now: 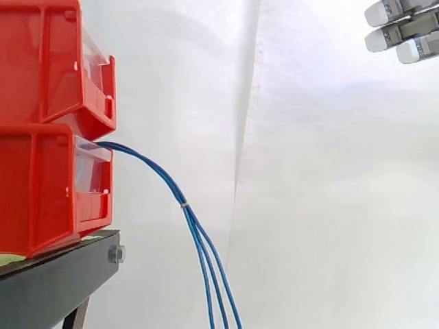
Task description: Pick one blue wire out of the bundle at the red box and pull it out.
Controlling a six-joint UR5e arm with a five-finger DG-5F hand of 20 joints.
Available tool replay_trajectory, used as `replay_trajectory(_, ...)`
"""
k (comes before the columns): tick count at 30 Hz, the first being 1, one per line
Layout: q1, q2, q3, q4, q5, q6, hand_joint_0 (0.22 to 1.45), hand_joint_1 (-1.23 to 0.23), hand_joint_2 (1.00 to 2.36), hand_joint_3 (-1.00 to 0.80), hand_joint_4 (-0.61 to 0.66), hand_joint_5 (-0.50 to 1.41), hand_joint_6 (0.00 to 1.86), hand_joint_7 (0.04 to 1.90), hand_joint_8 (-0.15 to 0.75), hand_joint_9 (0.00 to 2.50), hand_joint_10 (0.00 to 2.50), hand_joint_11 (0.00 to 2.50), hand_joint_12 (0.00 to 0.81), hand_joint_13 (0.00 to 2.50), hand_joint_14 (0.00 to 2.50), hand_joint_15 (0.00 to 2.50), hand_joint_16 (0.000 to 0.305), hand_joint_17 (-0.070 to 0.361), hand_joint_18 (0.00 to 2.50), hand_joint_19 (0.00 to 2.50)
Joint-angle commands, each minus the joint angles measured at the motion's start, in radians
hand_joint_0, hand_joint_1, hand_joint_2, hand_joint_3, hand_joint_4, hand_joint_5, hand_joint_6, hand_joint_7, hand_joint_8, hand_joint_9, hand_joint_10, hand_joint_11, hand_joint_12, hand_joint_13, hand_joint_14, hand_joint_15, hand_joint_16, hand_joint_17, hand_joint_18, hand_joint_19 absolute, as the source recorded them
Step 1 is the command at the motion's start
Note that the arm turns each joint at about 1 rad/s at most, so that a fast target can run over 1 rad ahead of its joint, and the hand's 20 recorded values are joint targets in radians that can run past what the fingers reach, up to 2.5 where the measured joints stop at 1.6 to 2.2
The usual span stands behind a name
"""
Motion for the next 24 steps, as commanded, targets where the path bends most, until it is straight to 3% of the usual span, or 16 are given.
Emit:
replay_trajectory(1, 0.002, 0.0, -0.001, -0.001, 0.0, 0.0, 0.45, -0.37, 1.0, -0.5, 0.16, -0.25, 0.5, 0.64, 0.281, 0.24, 0.0, 0.0, 0.389, 0.0, 0.0, 0.09, 0.078, 0.175, 0.0, 0.21)
replay_trajectory(13, 0.008, -0.002, 0.001, -0.012, 0.021, -0.005, 0.45, -0.44, 1.0, -0.5, 0.17, -0.24, 0.5, 0.67, 0.279, 0.24, 0.0, 0.0, 0.385, 0.0, 0.0, 0.09, 0.078, 0.174, 0.0, 0.21)
replay_trajectory(24, 0.017, -0.128, -0.001, -0.129, 0.023, -0.006, 0.48, -0.67, 1.0, -0.5, 0.19, -0.22, 0.5, 0.76, 0.274, 0.28, 0.0, 0.0, 0.375, 0.0, 0.0, 0.09, 0.074, 0.166, 0.0, 0.21)
